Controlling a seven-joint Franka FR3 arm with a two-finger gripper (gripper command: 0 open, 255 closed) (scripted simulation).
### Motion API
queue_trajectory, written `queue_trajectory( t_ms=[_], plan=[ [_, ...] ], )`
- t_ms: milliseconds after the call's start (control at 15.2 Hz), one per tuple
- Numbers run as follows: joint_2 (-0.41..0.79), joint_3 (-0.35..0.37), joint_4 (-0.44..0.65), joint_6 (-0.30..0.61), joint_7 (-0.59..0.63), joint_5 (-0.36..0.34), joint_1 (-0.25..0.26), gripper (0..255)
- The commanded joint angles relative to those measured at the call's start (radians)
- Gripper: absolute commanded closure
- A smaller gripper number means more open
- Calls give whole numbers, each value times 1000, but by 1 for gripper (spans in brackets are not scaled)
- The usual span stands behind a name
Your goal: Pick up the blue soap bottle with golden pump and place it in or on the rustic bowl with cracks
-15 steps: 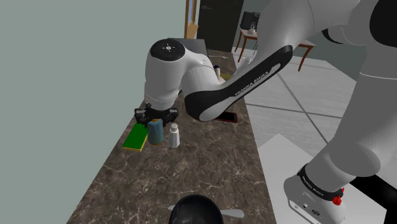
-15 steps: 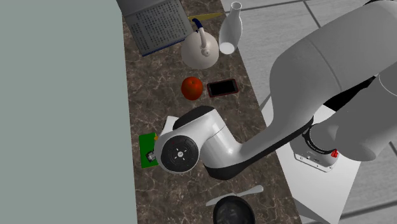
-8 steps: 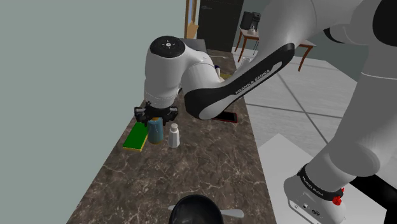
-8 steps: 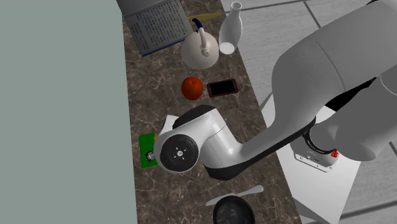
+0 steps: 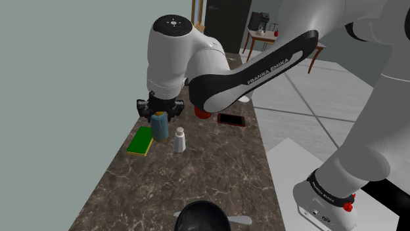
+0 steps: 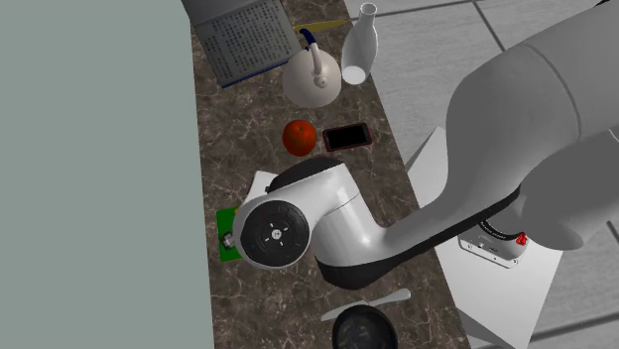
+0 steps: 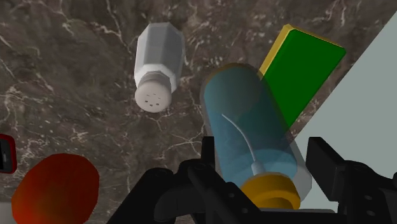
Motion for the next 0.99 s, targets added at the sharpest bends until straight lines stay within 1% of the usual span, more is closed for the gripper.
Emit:
queue_trajectory(
  t_ms=[0, 462, 924],
  plan=[
    [-19, 11, 7, -15, -22, 27, -10, 255],
    [-73, 37, 48, -75, -90, 108, -34, 255],
    [-117, 53, 102, -144, -149, 174, -49, 255]
  ],
)
